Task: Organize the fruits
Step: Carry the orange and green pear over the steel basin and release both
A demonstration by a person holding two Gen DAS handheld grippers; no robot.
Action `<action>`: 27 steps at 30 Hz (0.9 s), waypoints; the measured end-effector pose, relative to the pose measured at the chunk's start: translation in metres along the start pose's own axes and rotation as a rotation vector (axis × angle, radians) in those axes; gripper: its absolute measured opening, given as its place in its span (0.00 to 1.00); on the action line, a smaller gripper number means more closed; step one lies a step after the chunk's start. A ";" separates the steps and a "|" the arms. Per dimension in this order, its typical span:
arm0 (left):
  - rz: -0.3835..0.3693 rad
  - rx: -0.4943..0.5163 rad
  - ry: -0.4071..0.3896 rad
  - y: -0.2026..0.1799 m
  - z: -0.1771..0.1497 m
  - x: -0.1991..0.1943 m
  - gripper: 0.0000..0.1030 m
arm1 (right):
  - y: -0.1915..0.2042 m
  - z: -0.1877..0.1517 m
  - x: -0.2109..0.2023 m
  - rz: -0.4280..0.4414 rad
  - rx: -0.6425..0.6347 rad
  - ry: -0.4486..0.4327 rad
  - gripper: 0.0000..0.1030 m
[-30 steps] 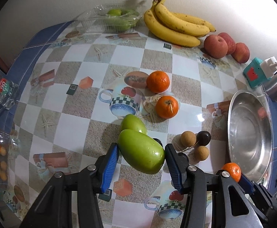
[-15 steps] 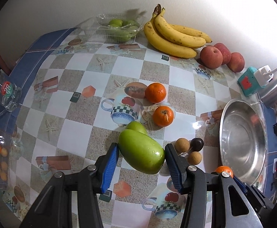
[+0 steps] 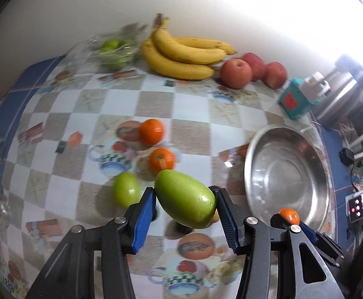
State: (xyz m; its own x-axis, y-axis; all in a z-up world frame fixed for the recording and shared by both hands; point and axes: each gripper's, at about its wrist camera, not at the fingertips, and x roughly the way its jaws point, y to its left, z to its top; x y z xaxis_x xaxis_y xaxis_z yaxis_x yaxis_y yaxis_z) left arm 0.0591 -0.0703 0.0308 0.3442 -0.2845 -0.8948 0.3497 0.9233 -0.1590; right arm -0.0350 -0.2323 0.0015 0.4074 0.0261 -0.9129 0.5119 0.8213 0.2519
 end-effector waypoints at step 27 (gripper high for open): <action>-0.142 0.201 0.010 -0.109 0.019 0.063 0.52 | -0.096 0.029 0.014 -0.091 0.280 -0.098 0.36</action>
State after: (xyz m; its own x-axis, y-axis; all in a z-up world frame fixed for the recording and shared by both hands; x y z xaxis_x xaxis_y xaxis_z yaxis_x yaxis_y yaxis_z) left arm 0.0593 -0.1938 -0.0007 0.2708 -0.4041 -0.8737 0.5606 0.8040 -0.1981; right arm -0.0569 -0.3276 -0.0260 0.4143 -0.1067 -0.9039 0.7325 0.6286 0.2616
